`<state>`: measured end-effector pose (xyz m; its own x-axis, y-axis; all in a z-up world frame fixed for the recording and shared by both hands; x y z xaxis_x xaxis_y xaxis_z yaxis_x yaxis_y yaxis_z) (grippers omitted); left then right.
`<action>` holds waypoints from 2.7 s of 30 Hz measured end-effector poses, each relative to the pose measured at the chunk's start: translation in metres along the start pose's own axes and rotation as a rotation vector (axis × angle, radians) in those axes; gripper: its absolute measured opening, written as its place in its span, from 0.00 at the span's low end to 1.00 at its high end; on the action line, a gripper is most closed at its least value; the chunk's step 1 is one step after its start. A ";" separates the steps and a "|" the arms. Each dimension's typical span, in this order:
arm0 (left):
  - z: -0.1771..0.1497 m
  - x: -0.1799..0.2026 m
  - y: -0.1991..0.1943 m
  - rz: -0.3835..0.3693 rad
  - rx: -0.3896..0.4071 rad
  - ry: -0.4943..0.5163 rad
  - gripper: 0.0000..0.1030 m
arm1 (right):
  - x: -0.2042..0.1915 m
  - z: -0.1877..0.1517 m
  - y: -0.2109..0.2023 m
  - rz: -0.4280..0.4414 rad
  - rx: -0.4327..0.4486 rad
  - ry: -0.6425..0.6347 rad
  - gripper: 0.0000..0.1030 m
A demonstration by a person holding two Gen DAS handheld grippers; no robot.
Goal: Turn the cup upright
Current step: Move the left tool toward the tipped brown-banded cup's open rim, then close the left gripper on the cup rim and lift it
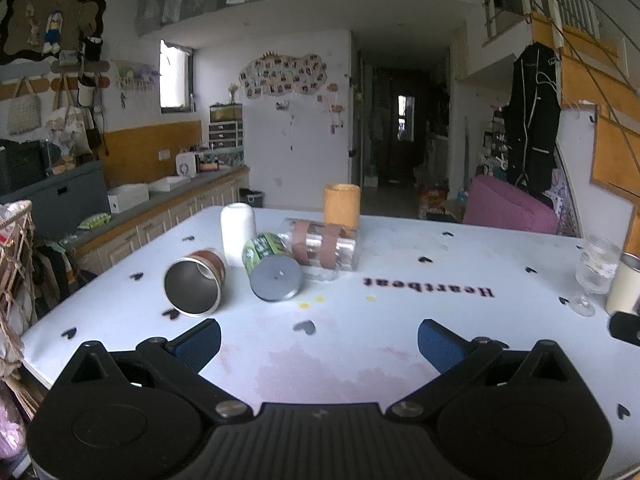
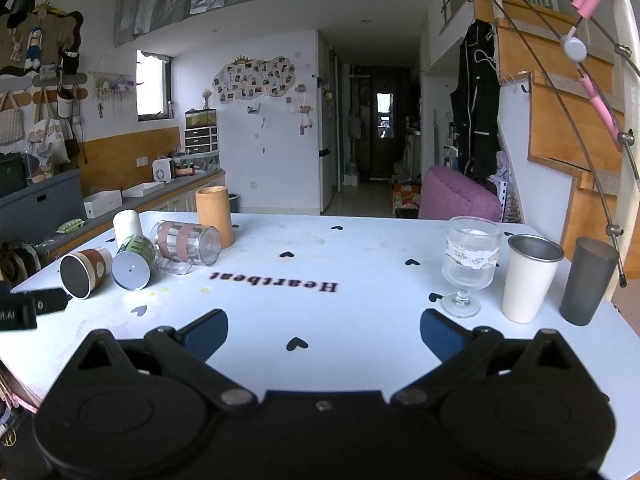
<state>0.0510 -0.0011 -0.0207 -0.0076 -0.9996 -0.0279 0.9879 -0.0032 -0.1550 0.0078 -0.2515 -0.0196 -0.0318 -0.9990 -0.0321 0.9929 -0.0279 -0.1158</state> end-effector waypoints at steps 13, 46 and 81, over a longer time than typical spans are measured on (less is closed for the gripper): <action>0.008 -0.088 0.091 0.112 0.039 0.092 1.00 | -0.007 -0.012 0.004 0.045 -0.008 0.018 1.00; -0.036 -0.142 0.193 0.146 -0.210 0.092 0.77 | -0.011 -0.026 0.001 0.110 -0.007 0.054 1.00; -0.079 0.102 0.009 -0.637 -0.067 0.259 0.92 | 0.009 -0.036 0.107 0.106 -0.253 0.233 1.00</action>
<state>0.0470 -0.1008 -0.1025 -0.6284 -0.7642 -0.1452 0.7670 -0.5775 -0.2798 0.1101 -0.2620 -0.0678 0.0158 -0.9601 -0.2793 0.9333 0.1144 -0.3405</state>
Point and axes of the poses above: each gripper's, at about its wrist camera, not at the fingertips, and y roughly the way its jaws point, x to its right, z to its top, the point moved 5 cm from there along y, roughly the way its jaws point, and after that the axes turned 15 degrees about x, right-handed, at the moved point
